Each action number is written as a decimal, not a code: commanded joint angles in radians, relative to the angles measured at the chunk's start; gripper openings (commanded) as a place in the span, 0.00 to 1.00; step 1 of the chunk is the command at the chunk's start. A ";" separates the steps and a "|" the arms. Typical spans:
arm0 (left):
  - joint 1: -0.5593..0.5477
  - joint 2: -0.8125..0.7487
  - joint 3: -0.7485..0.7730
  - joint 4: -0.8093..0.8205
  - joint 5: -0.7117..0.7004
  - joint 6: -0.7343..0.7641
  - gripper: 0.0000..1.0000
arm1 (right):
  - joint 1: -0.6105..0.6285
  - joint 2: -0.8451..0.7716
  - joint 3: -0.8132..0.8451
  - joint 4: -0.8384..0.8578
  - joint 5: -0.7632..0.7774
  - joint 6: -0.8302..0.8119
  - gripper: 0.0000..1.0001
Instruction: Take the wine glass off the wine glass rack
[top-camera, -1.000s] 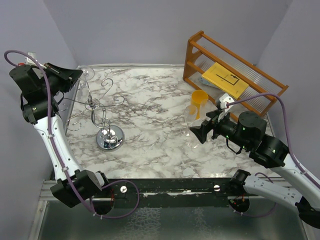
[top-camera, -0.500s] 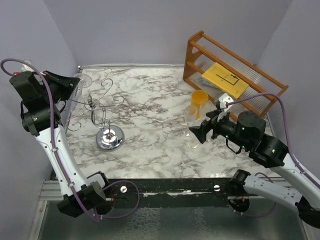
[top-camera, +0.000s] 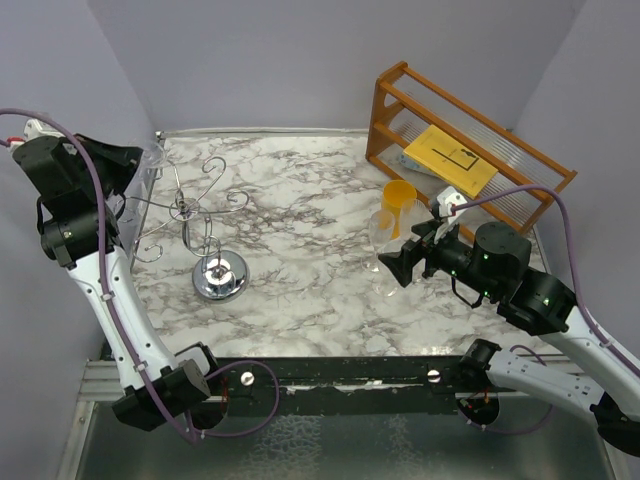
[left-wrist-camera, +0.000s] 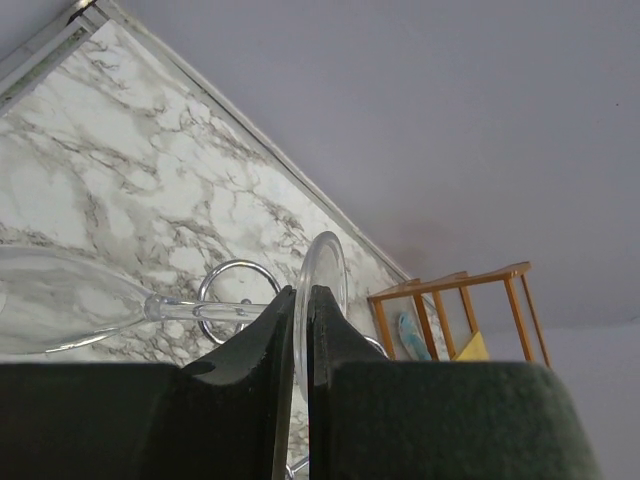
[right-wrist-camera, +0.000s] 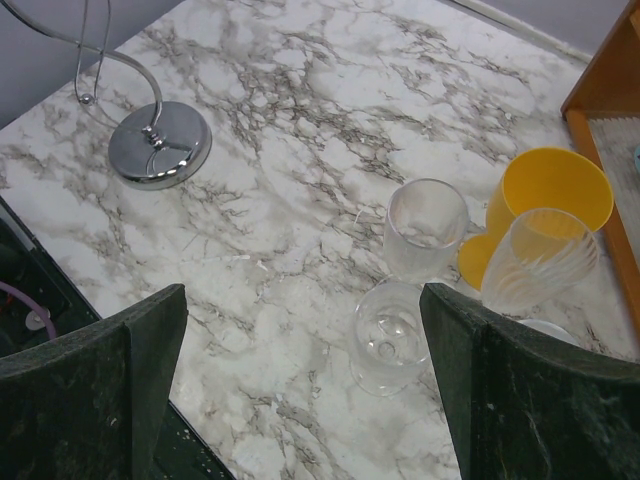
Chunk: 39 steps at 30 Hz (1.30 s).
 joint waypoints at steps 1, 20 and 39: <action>-0.004 0.024 0.070 0.131 0.017 0.020 0.00 | 0.006 0.001 0.019 0.029 0.019 -0.004 1.00; -0.118 -0.039 -0.031 0.908 0.404 -0.427 0.00 | 0.006 0.098 0.065 0.208 -0.164 0.128 1.00; -0.508 -0.114 -0.396 1.677 0.308 -1.278 0.00 | 0.006 0.168 0.112 0.448 -0.269 0.552 1.00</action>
